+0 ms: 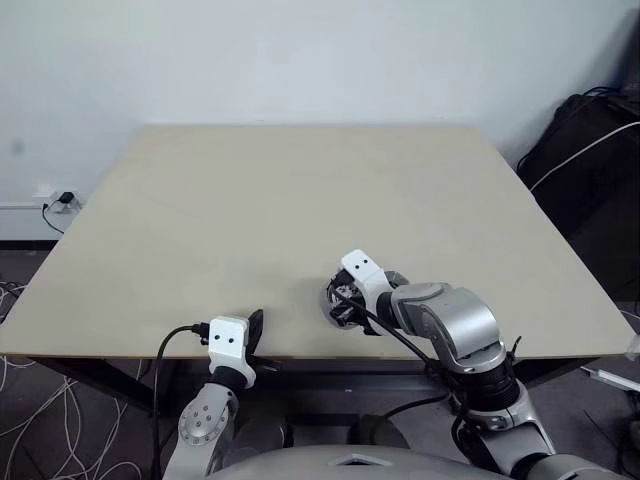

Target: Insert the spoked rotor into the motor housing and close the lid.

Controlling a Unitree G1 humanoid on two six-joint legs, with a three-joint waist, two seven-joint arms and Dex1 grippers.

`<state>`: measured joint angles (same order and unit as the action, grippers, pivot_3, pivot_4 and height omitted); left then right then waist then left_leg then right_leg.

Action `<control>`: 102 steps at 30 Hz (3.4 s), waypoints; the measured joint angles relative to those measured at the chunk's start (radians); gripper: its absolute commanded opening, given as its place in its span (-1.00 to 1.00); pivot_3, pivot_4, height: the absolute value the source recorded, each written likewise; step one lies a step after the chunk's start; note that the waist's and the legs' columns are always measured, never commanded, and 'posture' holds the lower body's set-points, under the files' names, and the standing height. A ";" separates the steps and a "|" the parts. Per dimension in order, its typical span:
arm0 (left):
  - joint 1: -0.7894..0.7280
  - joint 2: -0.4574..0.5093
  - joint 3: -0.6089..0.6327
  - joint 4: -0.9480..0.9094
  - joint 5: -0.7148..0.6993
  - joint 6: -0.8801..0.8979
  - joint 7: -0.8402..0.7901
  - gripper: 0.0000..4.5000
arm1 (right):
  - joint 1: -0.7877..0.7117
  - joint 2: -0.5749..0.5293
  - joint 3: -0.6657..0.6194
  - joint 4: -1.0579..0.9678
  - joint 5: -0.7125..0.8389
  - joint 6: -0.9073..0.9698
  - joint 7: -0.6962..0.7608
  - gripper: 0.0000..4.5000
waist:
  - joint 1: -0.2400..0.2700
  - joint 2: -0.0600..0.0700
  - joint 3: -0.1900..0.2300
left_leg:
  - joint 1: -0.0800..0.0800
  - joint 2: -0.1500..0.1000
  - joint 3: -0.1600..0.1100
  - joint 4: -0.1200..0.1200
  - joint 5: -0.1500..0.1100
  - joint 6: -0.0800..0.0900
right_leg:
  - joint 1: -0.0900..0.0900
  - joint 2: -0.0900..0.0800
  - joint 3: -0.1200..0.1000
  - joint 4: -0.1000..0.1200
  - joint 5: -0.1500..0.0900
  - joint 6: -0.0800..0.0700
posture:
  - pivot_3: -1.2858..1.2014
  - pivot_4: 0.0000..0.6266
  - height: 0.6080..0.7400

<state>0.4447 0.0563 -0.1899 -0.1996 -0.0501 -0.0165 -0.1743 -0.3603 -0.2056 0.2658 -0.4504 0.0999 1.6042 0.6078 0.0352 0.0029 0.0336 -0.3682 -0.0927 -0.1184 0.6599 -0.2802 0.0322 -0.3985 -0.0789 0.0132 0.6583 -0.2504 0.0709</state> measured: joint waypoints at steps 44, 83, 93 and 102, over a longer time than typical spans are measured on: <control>-0.001 0.028 -0.011 -0.012 0.001 0.011 -0.002 -1.00 | 0.295 0.001 -0.258 0.095 -0.193 -0.829 -0.560 -0.98 | -0.037 0.012 -0.002 | 0.004 0.000 0.001 -0.007 0.003 0.003 | 0.000 0.001 0.003 0.001 -0.003 0.001 | 0.03 -1.00 1.00; -0.027 0.065 0.022 -0.051 0.003 0.059 -0.020 -1.00 | 0.272 -0.129 0.013 0.099 0.161 -0.876 -0.024 -0.98 | -0.004 0.003 0.006 | 0.006 0.004 0.001 0.000 0.000 0.000 | 0.006 0.002 0.002 -0.001 -0.003 0.007 | 0.03 -1.00 1.00; -0.028 0.065 0.022 -0.078 0.006 0.076 -0.021 -1.00 | 0.205 0.017 0.082 0.319 0.135 -0.939 -0.056 -0.98 | -0.007 0.004 0.005 | 0.006 0.003 0.001 0.000 0.000 0.000 | 0.005 0.004 0.002 -0.001 -0.001 0.003 | 0.03 -1.00 1.00; -0.026 0.063 0.022 -0.078 0.010 0.076 -0.018 -1.00 | 0.161 0.037 0.102 0.435 0.108 -0.944 -0.048 -0.98 | -0.008 0.005 0.004 | 0.006 0.002 0.001 0.000 0.000 0.001 | 0.005 0.005 0.002 0.000 0.000 0.002 | 0.03 -1.00 1.00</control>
<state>0.4188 0.1190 -0.1677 -0.2771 -0.0403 0.0597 -0.1919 -0.1995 -0.1690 0.3675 -0.0154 0.2082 0.6598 0.5598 0.0275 0.0075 0.0377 -0.3621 -0.0902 -0.1172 0.6596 -0.2797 0.0330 -0.3936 -0.0740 0.0149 0.6579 -0.2504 0.0724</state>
